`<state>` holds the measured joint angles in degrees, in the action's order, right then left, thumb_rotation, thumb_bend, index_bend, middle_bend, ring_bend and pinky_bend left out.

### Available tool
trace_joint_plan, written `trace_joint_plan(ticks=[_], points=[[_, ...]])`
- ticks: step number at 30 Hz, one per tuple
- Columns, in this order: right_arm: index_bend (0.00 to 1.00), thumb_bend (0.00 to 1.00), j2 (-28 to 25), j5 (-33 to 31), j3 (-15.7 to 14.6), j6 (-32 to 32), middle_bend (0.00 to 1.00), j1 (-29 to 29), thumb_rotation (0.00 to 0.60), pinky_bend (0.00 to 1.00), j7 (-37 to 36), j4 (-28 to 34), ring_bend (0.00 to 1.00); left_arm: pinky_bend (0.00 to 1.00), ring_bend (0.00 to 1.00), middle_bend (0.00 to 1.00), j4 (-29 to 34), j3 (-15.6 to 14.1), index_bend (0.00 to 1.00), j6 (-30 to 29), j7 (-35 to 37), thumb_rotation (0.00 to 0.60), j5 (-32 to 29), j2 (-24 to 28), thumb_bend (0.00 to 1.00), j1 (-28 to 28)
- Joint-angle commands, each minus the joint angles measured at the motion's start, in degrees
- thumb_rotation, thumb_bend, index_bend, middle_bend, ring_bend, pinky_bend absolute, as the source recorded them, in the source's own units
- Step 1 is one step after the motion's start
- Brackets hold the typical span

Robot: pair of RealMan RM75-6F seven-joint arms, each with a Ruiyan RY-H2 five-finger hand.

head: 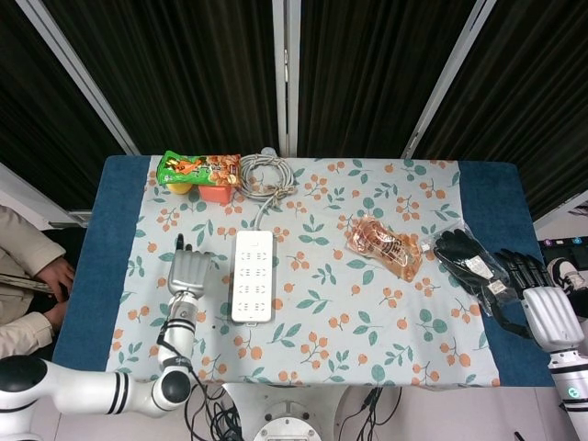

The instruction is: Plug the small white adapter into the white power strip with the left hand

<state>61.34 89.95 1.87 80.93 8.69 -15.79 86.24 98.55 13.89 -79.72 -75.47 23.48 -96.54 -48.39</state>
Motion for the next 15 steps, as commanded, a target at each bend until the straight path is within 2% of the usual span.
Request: trace_joint_plan(ticks=[1,12,15], points=[[0.00,0.33,-0.01,0.02,-0.02,-0.06,0.04,0.05,0.600,0.00,-0.02,0.00,0.00,0.00,0.22,0.42,-0.17,-0.23,0.39,-0.23,0.25,0.600,-0.19,-0.20,0.24,-0.40],[0.00,0.33,-0.45,-0.39,-0.04,0.37,0.04,-0.33,0.600,0.00,-0.16,0.13,0.00,0.02,0.27,0.46,-3.20,-0.92,0.43,-1.16,-0.97,0.600,-2.73,-1.56,0.31,-2.12],[0.00,0.33,-0.39,-0.43,-0.10,0.45,0.04,-0.45,0.600,0.00,-0.27,0.04,0.00,0.07,0.33,0.52,-3.78,-1.27,0.50,-0.85,-0.09,0.600,-2.17,-1.59,0.36,-2.17]])
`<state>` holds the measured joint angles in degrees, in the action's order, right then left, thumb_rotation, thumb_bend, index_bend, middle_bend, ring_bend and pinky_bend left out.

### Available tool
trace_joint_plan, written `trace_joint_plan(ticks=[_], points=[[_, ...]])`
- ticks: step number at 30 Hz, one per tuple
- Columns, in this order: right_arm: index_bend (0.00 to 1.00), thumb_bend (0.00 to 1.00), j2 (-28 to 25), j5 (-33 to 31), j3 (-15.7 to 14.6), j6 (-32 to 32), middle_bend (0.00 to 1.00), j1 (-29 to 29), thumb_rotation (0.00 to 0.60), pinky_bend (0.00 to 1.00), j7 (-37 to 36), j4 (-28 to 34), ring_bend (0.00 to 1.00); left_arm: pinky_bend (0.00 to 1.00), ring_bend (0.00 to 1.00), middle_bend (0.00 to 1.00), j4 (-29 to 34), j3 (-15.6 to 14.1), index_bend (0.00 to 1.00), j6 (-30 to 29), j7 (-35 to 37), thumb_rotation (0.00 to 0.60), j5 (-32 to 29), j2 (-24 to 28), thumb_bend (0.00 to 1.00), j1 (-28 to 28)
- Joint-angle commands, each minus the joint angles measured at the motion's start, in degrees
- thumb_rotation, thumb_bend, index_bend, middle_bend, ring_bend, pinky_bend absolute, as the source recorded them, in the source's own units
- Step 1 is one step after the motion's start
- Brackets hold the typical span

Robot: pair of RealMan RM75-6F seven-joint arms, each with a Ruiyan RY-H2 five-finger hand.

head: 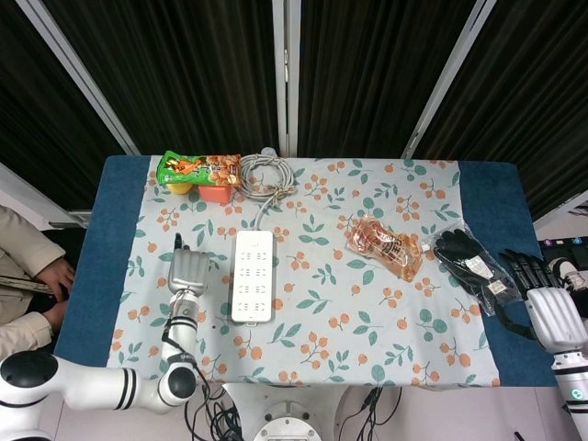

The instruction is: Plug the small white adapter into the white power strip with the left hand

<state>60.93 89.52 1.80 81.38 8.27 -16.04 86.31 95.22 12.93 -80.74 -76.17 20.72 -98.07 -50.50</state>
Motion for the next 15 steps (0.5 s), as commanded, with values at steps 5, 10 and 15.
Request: trace_joint_plan(ticks=[5,10,15], points=[[0.00,0.33,0.04,-0.12,-0.03,0.25,0.04,-0.23,0.600,0.00,-0.02,-0.01,0.00,0.15,0.42,0.61,-0.61,-0.97,0.60,1.62,3.92,0.600,3.99,0.90,0.41,0.23],[0.00,0.33,-0.11,-0.21,0.04,0.57,0.04,-0.43,0.600,0.00,0.12,0.20,0.00,0.17,0.44,0.64,0.20,-0.66,0.63,7.23,14.76,0.600,11.38,4.41,0.42,2.03],[0.00,0.33,-0.06,-0.23,0.06,0.61,0.04,-0.47,0.600,0.00,0.28,0.34,0.00,0.18,0.44,0.65,-2.90,0.65,0.63,13.25,35.83,0.600,23.18,5.89,0.42,6.08]])
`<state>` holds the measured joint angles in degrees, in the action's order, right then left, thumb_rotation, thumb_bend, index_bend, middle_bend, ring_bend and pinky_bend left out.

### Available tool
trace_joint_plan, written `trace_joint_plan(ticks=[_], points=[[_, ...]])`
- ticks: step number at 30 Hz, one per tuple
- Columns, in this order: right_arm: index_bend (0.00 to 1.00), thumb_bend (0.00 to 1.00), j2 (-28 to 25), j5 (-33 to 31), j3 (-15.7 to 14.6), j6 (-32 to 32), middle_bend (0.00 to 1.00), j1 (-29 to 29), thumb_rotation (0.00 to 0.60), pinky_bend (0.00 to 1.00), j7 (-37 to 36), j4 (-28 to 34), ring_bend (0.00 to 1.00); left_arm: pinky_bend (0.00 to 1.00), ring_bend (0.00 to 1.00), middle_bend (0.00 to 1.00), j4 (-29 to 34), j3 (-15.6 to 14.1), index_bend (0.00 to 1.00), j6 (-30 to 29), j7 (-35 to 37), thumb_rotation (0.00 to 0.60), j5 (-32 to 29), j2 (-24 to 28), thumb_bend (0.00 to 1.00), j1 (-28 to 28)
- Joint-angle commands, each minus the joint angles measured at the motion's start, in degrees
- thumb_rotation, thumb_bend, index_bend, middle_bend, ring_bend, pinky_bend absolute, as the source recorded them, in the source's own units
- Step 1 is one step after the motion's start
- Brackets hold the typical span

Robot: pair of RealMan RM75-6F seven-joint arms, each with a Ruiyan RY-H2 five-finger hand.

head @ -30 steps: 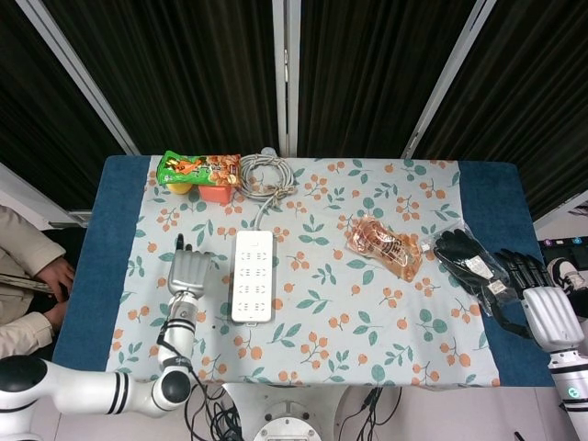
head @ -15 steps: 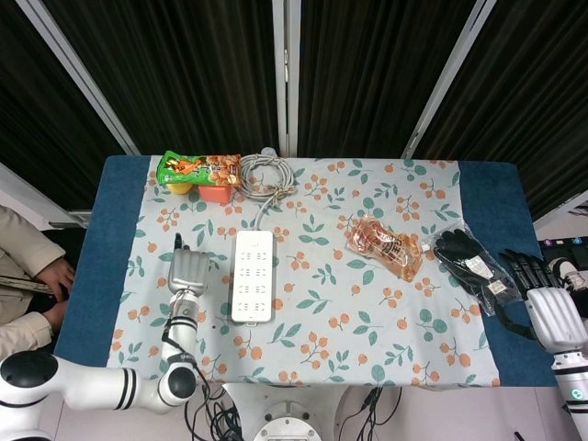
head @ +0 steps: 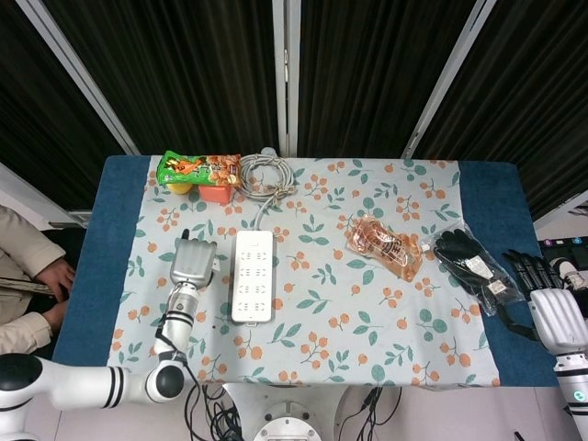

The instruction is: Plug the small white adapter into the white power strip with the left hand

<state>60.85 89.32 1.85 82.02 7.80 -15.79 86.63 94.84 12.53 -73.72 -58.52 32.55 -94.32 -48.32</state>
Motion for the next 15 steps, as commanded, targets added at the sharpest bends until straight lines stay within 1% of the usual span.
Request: trace_joint_plan(ticks=[1,2,3,4,6,9,11,15], points=[[0.00,0.33,0.04,-0.04,0.01,-0.05,0.04,0.00,0.600,0.00,0.07,0.04,0.00,0.18,0.44,0.65,-3.70,1.18,0.63,6.61,22.53,0.600,13.98,1.73,0.42,4.72],[0.00,0.33,0.06,-0.06,0.02,-0.07,0.04,0.01,0.600,0.00,0.11,0.04,0.00,0.17,0.44,0.64,-5.09,1.07,0.63,7.01,26.83,0.600,16.69,1.33,0.42,5.52],[0.00,0.33,0.09,-0.12,0.05,-0.09,0.04,0.01,0.600,0.00,0.15,0.05,0.00,0.17,0.44,0.64,-7.12,0.89,0.63,7.38,32.67,0.600,20.12,0.66,0.42,6.57],[0.00,0.33,0.10,-0.15,0.07,-0.11,0.04,0.02,0.600,0.00,0.18,0.07,0.00,0.16,0.44,0.64,-8.73,0.71,0.63,7.70,36.80,0.600,22.20,0.15,0.42,7.31],[0.00,0.33,0.12,-0.21,0.09,-0.10,0.04,-0.01,0.600,0.00,0.25,0.11,0.00,0.15,0.44,0.63,-12.61,0.21,0.63,8.41,44.89,0.600,25.85,-1.00,0.41,8.70],[0.00,0.33,0.19,-0.30,0.12,-0.08,0.04,-0.05,0.600,0.00,0.35,0.13,0.00,0.13,0.43,0.63,-18.61,-0.54,0.63,8.40,54.32,0.600,30.17,-3.11,0.41,10.29],[0.00,0.33,0.21,-0.38,0.13,-0.13,0.04,-0.07,0.600,0.00,0.47,0.20,0.00,0.12,0.43,0.63,-22.48,-1.21,0.63,8.28,59.70,0.600,32.76,-4.62,0.41,11.11],[0.00,0.33,0.24,-0.33,0.16,0.03,0.04,-0.14,0.600,0.00,0.72,0.43,0.00,0.10,0.42,0.63,-29.26,-2.72,0.63,8.12,65.81,0.600,36.43,-7.55,0.41,12.06]])
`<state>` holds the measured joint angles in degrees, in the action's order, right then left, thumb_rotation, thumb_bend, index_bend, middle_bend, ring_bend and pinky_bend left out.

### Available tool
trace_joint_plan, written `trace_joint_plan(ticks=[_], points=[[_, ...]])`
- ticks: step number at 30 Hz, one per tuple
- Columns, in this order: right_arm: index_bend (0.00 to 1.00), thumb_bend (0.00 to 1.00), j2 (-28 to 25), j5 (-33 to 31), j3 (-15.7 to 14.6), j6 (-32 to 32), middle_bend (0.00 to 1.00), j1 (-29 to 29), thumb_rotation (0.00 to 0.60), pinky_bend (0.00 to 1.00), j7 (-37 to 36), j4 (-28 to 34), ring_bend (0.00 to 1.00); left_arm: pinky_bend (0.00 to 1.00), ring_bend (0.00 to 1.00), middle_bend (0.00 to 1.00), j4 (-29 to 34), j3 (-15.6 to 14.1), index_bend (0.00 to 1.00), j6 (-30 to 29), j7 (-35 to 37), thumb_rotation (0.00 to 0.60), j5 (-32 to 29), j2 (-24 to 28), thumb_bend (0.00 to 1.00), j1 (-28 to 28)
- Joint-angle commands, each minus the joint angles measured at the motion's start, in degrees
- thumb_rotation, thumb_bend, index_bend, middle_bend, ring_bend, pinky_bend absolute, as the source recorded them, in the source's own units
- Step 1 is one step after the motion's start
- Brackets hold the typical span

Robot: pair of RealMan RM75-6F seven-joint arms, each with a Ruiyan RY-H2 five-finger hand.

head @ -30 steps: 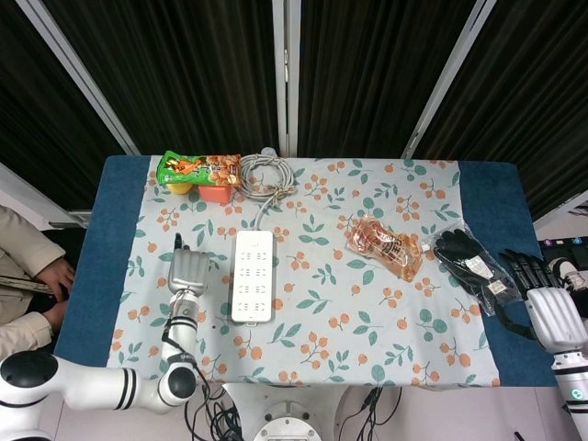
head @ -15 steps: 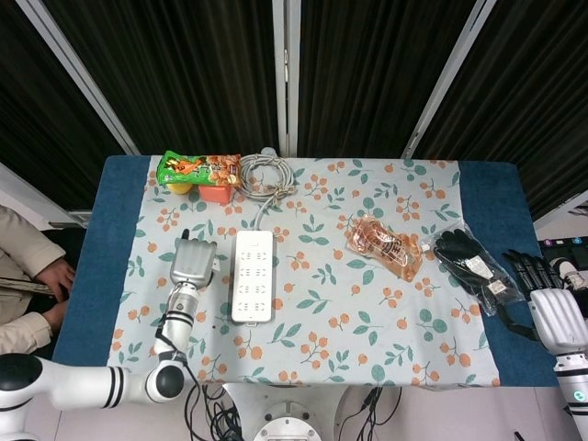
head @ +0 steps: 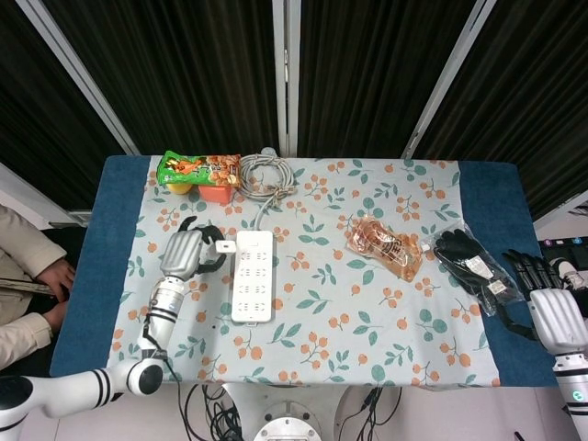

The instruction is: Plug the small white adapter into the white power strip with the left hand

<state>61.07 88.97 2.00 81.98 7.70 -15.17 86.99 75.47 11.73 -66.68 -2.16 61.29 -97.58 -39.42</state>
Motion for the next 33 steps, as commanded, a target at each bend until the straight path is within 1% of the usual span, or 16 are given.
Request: trace_joint_plan(ticks=[1,3,7,14,22,24,27,33], points=[[0.00,0.33,0.02,0.03,0.01,0.10,0.04,-0.05,0.600,0.00,0.17,0.12,0.00,0.09,0.42,0.63,-11.28,-2.11,0.63,0.90,10.56,0.600,8.35,-4.94,0.41,3.33],[0.00,0.33,0.03,0.01,-0.01,0.15,0.04,-0.12,0.600,0.00,0.30,0.22,0.00,0.09,0.42,0.63,-14.33,-2.17,0.63,0.15,13.25,0.600,9.57,-6.56,0.41,3.80],[0.00,0.33,-0.07,-0.05,0.03,0.39,0.04,-0.29,0.600,0.00,0.47,0.44,0.00,0.07,0.42,0.63,-18.37,-2.73,0.63,0.34,16.70,0.600,11.15,-8.29,0.41,4.46],[0.00,0.33,-0.13,-0.04,0.01,0.79,0.04,-0.60,0.600,0.00,0.51,0.63,0.00,0.05,0.40,0.62,-21.63,-2.27,0.62,0.08,21.56,0.600,12.07,-9.67,0.41,5.97],[0.00,0.33,-0.29,0.11,0.00,1.44,0.04,-1.03,0.600,0.00,0.20,0.64,0.00,0.04,0.32,0.52,-21.48,-2.29,0.51,0.84,23.10,0.600,12.18,-8.34,0.40,8.00],[0.00,0.33,-0.31,0.21,-0.02,1.53,0.04,-1.08,0.600,0.00,0.19,0.66,0.00,0.04,0.28,0.47,-20.83,-2.41,0.47,1.23,23.01,0.600,12.22,-7.62,0.39,8.43],[0.00,0.33,-0.29,0.34,-0.03,1.57,0.04,-1.08,0.600,0.00,0.10,0.68,0.00,0.02,0.22,0.42,-19.68,-2.68,0.41,1.66,22.16,0.600,12.56,-6.36,0.40,8.83],[0.00,0.33,-0.27,0.46,0.01,1.52,0.04,-1.01,0.600,0.00,0.11,0.71,0.00,0.02,0.18,0.36,-16.32,-3.13,0.35,2.46,19.51,0.600,13.28,-3.50,0.41,9.19]])
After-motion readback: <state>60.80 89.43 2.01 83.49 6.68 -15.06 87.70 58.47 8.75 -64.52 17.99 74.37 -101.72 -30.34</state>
